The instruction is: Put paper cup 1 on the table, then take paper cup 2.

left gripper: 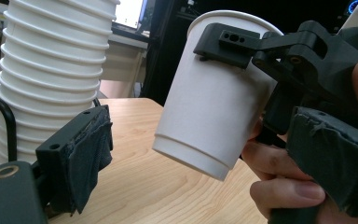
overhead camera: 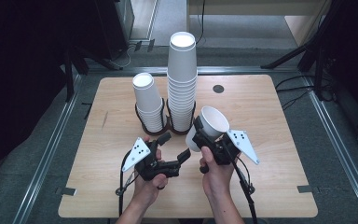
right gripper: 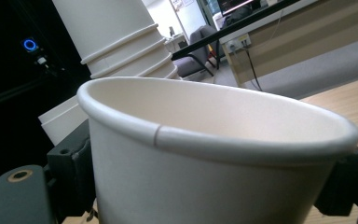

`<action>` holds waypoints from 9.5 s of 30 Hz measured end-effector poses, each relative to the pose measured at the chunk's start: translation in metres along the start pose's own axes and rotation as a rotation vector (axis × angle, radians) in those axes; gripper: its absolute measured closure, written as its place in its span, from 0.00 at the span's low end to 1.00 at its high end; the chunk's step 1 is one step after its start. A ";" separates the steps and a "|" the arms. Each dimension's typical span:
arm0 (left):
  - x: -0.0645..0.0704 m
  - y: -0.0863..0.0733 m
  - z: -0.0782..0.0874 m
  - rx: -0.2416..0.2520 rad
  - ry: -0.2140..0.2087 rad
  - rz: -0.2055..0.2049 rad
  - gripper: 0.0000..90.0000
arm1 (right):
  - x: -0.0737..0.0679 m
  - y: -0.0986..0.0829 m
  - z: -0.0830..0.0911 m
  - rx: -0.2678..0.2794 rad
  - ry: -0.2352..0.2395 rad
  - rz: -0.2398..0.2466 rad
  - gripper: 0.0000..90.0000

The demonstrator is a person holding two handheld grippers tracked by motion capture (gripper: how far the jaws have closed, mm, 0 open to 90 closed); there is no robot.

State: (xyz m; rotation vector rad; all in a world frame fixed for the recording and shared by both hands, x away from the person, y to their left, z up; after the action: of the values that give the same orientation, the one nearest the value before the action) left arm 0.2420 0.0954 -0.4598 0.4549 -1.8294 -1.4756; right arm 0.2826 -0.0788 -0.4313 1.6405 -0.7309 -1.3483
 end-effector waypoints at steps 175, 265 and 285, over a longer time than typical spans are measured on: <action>-0.006 0.001 0.003 0.001 0.019 -0.003 0.09 | 0.148 -0.049 -0.098 -0.109 -0.166 0.432 0.00; -0.021 0.008 0.010 0.020 0.069 -0.009 0.09 | -0.053 0.057 -0.133 -0.004 0.226 0.317 0.00; -0.037 0.005 -0.005 -0.014 0.210 -0.071 0.09 | -0.063 0.059 -0.152 -0.020 0.221 0.341 0.03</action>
State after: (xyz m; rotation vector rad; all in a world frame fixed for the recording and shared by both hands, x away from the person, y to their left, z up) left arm 0.2710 0.1184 -0.4664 0.6481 -1.6517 -1.4292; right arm 0.4191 -0.0133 -0.3441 1.5364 -0.8165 -0.9149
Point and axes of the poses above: each handheld gripper's, and its own axes: z roughly backward along the jaws, y roughly out of its top, x roughly to its right, the point moved 3 cm from there along -z, roughly forward along the jaws, and after that the axes turned 5 degrees about x, right-handed, at the moved point
